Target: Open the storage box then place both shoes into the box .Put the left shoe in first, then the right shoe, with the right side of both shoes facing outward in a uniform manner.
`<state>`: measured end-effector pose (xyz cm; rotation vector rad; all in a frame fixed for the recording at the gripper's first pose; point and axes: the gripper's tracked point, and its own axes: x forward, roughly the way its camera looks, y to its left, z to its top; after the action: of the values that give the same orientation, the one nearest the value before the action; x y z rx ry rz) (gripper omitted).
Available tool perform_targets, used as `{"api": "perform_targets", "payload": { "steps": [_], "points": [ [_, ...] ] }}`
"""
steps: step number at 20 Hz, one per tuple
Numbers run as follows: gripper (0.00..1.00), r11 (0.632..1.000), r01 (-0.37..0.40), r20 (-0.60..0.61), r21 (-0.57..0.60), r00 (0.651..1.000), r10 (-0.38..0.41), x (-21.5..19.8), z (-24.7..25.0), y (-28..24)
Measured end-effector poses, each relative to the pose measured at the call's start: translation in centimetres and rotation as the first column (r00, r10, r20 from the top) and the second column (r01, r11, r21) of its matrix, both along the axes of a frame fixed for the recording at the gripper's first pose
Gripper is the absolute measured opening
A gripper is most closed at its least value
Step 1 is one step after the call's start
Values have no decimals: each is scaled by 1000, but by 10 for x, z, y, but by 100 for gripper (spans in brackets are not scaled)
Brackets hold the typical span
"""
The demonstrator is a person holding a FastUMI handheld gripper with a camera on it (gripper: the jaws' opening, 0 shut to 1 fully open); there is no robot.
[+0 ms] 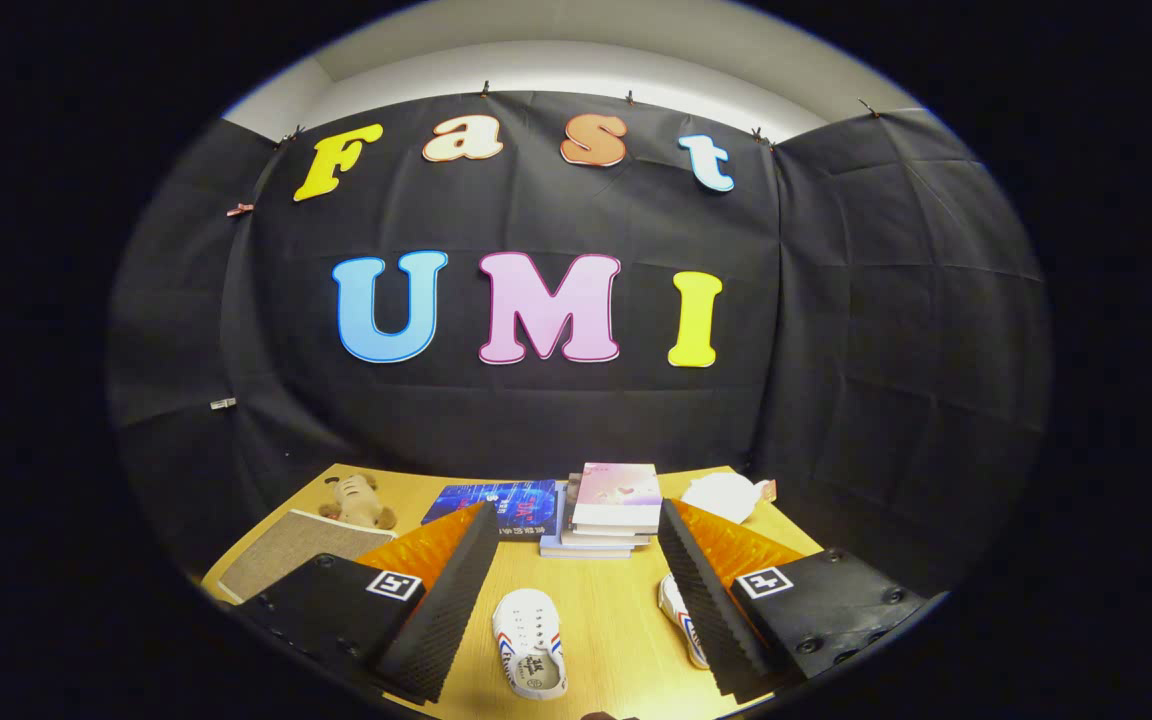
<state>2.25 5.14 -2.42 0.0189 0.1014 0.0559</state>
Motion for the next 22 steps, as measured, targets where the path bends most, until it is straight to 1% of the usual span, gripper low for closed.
{"api": "perform_targets", "payload": {
  "steps": [3, 6, 8, 9, 10, 12, 14, 17, 19, 20, 21, 22],
  "points": [
    [98, 998, -37, -53, 47, 998, 39, 3, -12, 9],
    [98, 984, -110, -138, 140, 982, 130, 6, -34, 26],
    [98, 959, -168, -207, 230, 954, 217, 8, -54, 42],
    [98, 938, -200, -243, 283, 931, 271, 6, -62, 52],
    [98, 917, -224, -277, 330, 906, 321, 2, -75, 62],
    [99, 871, -265, -339, 414, 843, 418, -5, -94, 78],
    [99, 834, -305, -383, 459, 779, 496, -13, -111, 92],
    [99, 758, -385, -410, 526, 667, 623, -33, -129, 118],
    [98, 690, -418, -414, 591, 576, 704, -50, -142, 136],
    [98, 668, -425, -426, 611, 534, 730, -59, -148, 143],
    [98, 659, -435, -437, 613, 508, 742, -63, -159, 148],
    [98, 641, -449, -432, 623, 486, 760, -64, -165, 155]
  ]
}}
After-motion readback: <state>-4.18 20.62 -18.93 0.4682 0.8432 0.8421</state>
